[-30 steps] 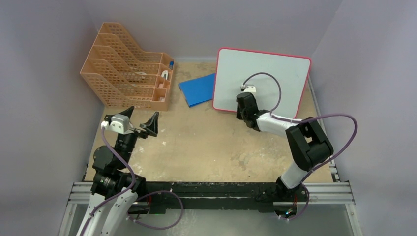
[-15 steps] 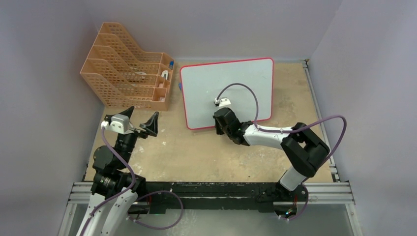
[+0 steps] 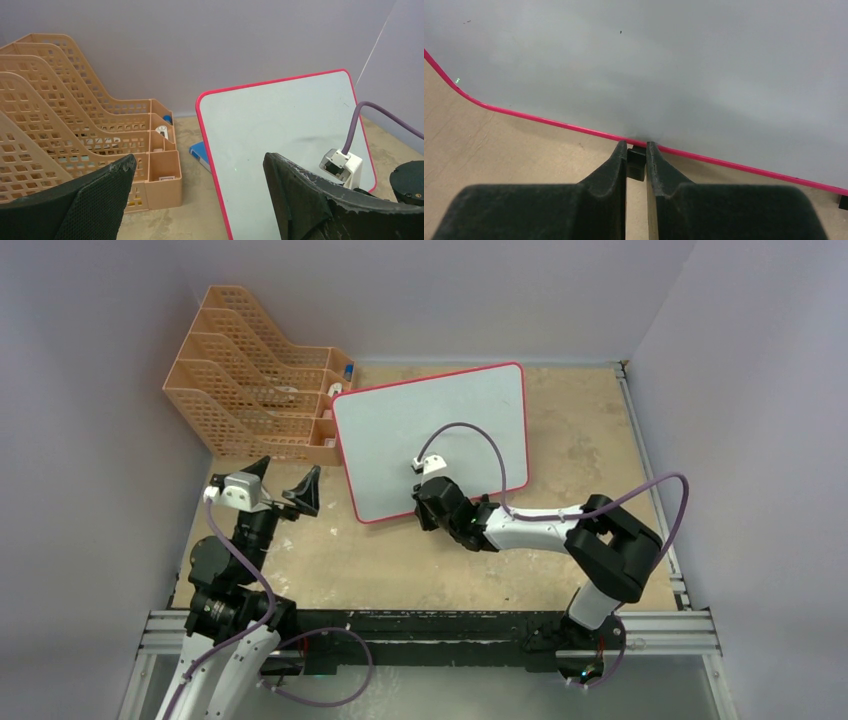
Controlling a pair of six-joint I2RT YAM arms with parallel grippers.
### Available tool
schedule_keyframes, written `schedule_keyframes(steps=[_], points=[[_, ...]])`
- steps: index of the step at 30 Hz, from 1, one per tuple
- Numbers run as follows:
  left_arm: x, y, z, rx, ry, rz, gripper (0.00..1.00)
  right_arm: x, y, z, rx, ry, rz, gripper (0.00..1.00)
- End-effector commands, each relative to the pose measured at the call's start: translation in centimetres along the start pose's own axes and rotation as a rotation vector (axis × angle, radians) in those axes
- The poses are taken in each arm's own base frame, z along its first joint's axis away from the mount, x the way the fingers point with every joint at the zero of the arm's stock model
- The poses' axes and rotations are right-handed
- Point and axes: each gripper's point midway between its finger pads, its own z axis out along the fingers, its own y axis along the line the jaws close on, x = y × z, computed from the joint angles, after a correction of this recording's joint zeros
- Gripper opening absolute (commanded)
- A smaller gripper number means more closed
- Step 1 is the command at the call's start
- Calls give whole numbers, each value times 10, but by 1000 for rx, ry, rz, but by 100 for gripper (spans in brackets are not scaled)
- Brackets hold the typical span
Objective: Write a sentence on the whiteboard
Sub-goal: Move the whiteboard to the center of the board.
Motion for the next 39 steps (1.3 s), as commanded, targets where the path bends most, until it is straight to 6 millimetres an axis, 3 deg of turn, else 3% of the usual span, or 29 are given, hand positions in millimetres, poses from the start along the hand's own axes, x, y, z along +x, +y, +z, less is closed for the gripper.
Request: schedule_keyframes(steps=[1, 10, 18, 26, 30, 35, 39], points=[[-14, 4, 2, -19, -41, 2, 97, -13, 26, -7, -95, -56, 47, 0], [-12, 4, 4, -23, -32, 1, 97, 11, 23, -11, -87, 12, 48, 0], [-6, 12, 5, -69, 3, 3, 97, 8, 18, -13, -64, -7, 63, 1], [-9, 26, 15, -157, 50, -6, 100, -22, 22, -28, -78, -88, 72, 32], [0, 27, 29, -173, 155, -1, 100, -43, 21, -42, -76, -150, 77, 48], [23, 30, 50, -236, 292, -67, 100, -69, 18, -70, -85, -224, 76, 62], [32, 42, 66, -306, 361, -97, 100, -95, 0, -98, -26, -329, 74, 73]])
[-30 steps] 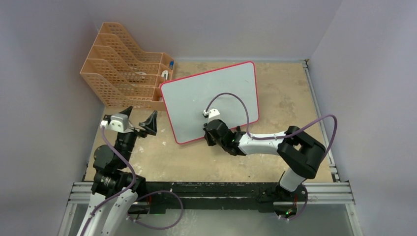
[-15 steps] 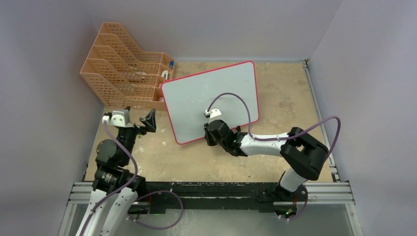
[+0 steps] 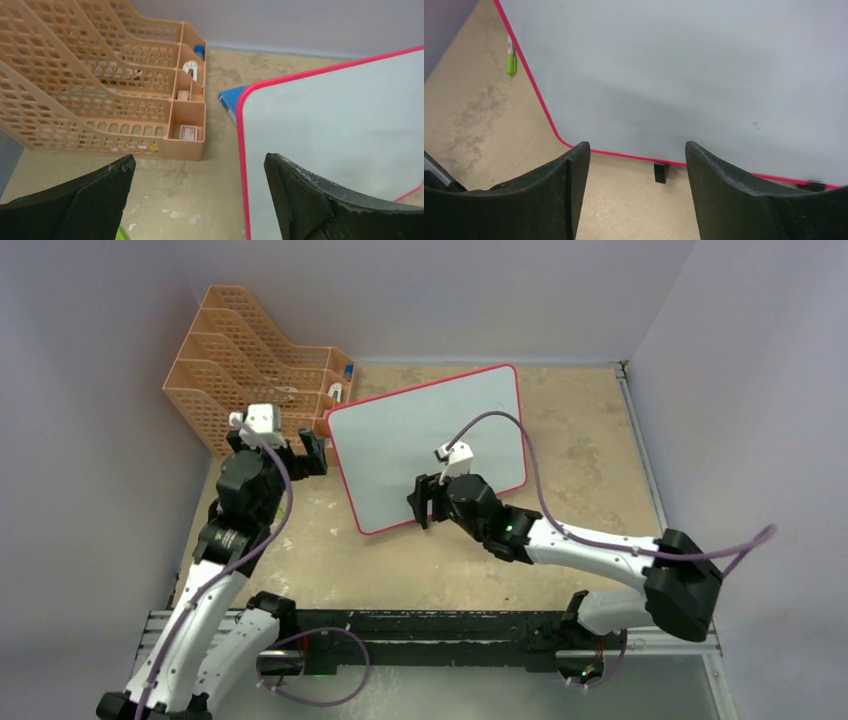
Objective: Write a sentence on the whiteboard
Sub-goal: Move the whiteboard to the center of the board, then open the whiteboard marker at the center of the board.
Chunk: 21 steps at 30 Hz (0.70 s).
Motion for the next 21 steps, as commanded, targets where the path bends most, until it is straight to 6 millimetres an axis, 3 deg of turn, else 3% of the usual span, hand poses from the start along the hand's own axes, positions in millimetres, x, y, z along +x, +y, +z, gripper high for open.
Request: schedule_keyframes(steps=[1, 4, 9, 15, 21], points=[[-9, 16, 19, -99, 54, -87, 100, -43, -16, -27, 78, -143, -24, 75], [-9, 37, 30, -143, 107, -178, 100, -62, -28, -44, 123, -215, -28, 83], [13, 69, 44, -250, 261, -326, 100, -79, -47, -67, 187, -311, -37, 98], [49, 103, 48, -347, 411, -444, 89, -99, -70, -95, 273, -417, -41, 99], [89, 130, 42, -422, 534, -473, 93, -111, -78, -118, 270, -513, -2, 99]])
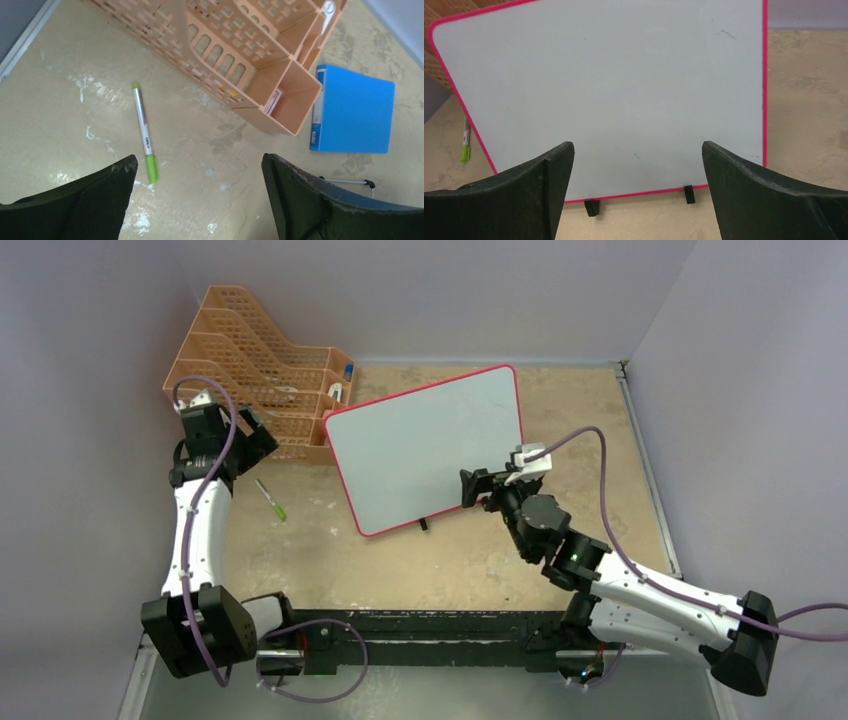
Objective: Write a sentence on the whiteboard
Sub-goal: Open the whiteboard marker at the center of the board.
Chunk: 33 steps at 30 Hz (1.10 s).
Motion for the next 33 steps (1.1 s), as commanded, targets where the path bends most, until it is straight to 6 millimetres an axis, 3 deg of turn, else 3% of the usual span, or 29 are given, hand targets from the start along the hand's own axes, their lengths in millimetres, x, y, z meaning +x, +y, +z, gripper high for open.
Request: schedule_keyframes(steps=[1, 8, 15, 25, 33], points=[[17, 13, 11, -15, 110, -51, 93, -34, -13, -9, 44, -131, 58, 99], [79, 31, 35, -66, 331, -127, 88, -42, -18, -13, 58, -166, 67, 99], [113, 52, 49, -145, 424, -140, 81, -43, -14, -12, 34, -173, 69, 99], [124, 68, 79, -215, 455, -133, 59, -39, -13, -10, 32, -167, 61, 99], [132, 86, 87, -287, 472, -84, 46, -37, -13, -8, 36, -160, 52, 99]])
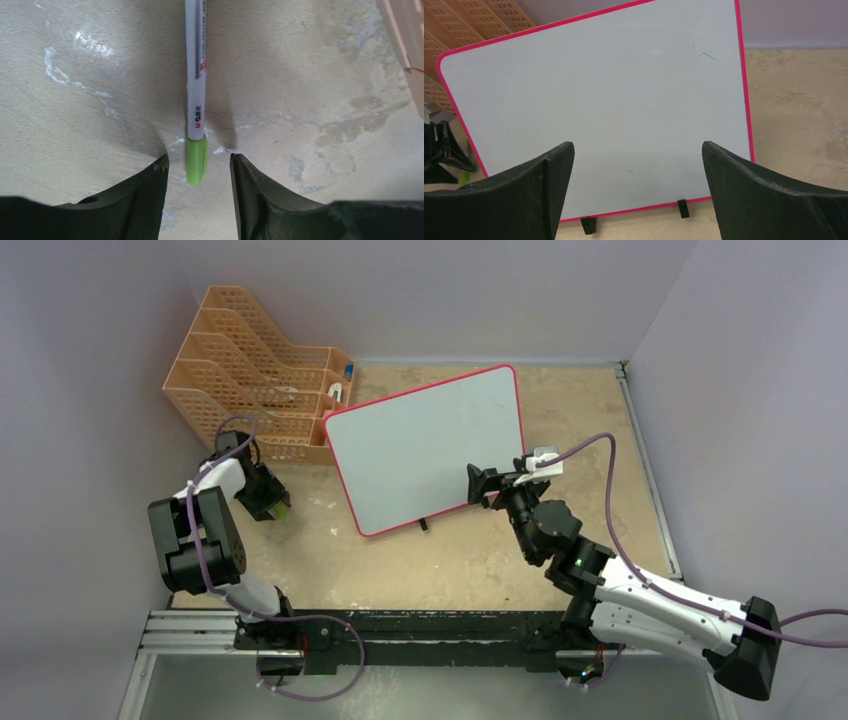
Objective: Write a sentence on the whiteboard
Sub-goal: Open the whiteboard marker at the center of the board.
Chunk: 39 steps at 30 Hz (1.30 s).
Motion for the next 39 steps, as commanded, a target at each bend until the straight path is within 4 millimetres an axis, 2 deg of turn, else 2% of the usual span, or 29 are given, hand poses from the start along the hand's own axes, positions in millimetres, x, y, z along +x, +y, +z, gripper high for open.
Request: schedule_keyframes(steps=[1, 10, 14, 21, 27, 34, 36, 39], points=[[-17, 4, 4, -34, -51, 18, 44, -12, 1, 1, 9, -44, 26, 99], [-6, 12, 16, -89, -7, 65, 34, -12, 0, 2, 17, -44, 25, 99], [3, 11, 19, -137, 15, 120, 23, -11, 0, 2, 17, -43, 24, 99], [-1, 7, 5, -162, -21, 165, 1, -12, 2, 2, 10, -34, 18, 99], [-16, 0, -26, -121, -121, 193, 0, -3, 11, 9, 5, 36, -27, 99], [-32, -19, -78, 2, -276, 218, 0, 12, 24, 17, 34, 192, -24, 99], [-37, -27, -98, 50, -335, 220, 0, 12, 27, 18, 67, 249, -1, 99], [-43, -41, -133, 148, -435, 231, 0, -4, 31, 17, 100, 308, 12, 99]])
